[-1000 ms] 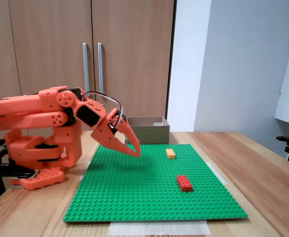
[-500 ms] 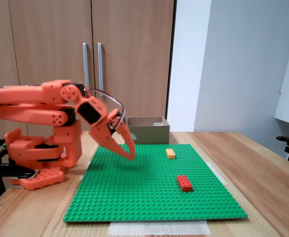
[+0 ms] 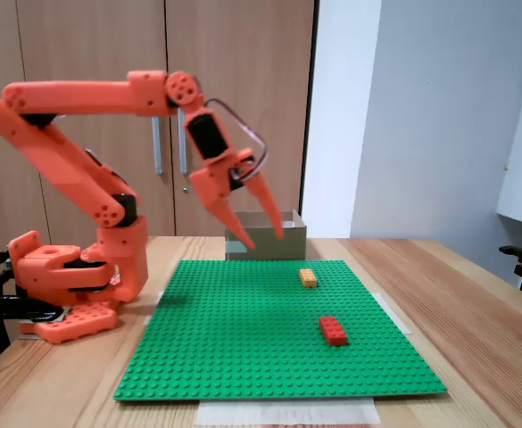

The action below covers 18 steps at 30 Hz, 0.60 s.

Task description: Pick the yellow lego block and put it in the box.

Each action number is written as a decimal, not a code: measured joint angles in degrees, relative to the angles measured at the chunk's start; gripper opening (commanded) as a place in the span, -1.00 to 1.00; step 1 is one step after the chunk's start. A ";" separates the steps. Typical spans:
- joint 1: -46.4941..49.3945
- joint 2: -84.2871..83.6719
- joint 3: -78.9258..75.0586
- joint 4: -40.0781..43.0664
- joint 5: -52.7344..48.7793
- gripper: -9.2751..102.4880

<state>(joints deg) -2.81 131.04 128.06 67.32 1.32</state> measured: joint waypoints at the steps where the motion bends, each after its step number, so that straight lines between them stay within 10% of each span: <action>1: -0.70 -2.90 -2.29 0.97 -0.26 -0.26; 18: -7.03 -31.73 -24.26 4.83 0.88 -0.30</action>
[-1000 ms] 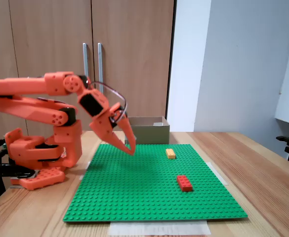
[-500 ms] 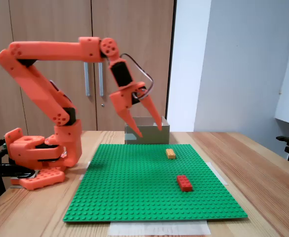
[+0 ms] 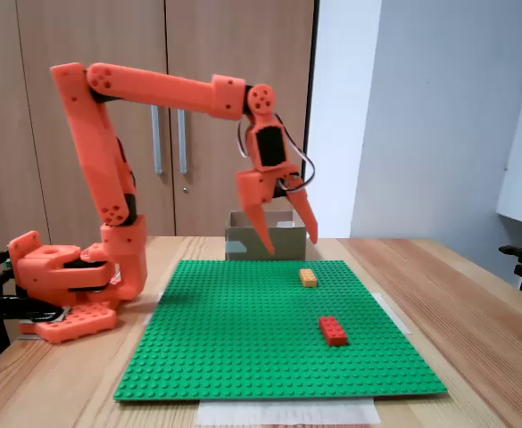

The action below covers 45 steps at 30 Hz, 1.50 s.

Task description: Pick the yellow lego block and put it in the box.

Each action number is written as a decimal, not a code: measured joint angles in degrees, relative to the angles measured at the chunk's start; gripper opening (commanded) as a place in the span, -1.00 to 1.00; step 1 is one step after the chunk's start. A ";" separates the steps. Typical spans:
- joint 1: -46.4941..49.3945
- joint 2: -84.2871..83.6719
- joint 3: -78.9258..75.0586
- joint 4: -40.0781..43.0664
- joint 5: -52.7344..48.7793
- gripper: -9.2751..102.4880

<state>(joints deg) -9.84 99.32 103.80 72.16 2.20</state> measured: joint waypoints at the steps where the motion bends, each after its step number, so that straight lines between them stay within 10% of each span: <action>1: -0.62 -1.93 -2.20 0.88 0.00 -0.30; 45: -5.27 -30.41 -23.55 -3.52 3.52 -0.38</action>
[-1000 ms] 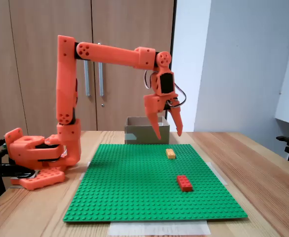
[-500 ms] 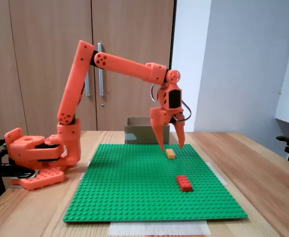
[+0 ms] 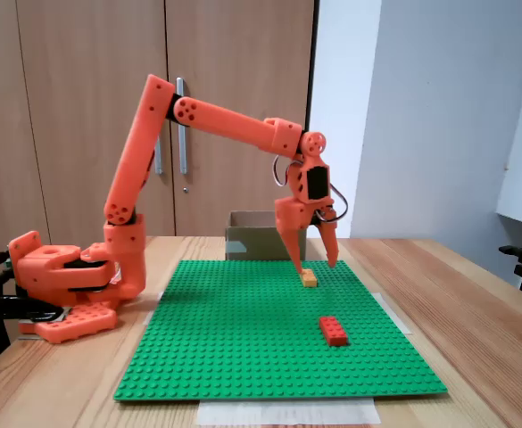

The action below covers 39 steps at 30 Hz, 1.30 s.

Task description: Pick the yellow lego block and put it in the box.

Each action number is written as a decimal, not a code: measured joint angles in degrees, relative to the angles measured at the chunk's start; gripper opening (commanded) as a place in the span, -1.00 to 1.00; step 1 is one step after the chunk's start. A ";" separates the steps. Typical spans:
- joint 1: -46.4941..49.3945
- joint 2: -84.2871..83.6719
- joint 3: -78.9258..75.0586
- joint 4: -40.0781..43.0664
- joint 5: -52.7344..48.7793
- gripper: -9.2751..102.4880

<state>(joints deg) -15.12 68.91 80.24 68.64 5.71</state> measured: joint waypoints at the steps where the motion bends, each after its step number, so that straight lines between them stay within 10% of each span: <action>1: 0.00 0.00 0.00 -0.44 0.00 -0.39; 39: 0.35 -2.81 -0.09 1.67 1.93 -0.45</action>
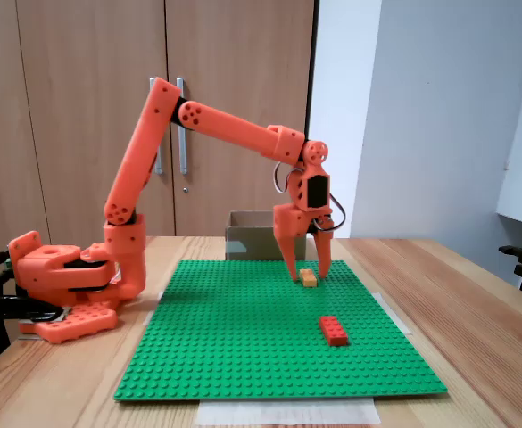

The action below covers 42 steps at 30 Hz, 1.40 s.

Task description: Pick the yellow lego block and put it in the box.

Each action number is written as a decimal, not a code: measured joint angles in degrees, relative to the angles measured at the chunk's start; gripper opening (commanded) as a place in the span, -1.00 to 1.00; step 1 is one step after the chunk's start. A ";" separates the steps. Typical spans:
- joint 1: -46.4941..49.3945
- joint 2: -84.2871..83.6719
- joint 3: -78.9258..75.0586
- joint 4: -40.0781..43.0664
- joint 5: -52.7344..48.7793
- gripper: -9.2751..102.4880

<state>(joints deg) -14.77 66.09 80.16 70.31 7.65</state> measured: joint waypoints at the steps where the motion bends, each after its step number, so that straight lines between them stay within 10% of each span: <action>1: 0.00 0.00 0.00 0.53 0.00 -0.45; 42: 1.67 1.93 2.64 -1.05 -4.48 -0.85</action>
<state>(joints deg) -13.10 68.03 82.79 69.26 3.16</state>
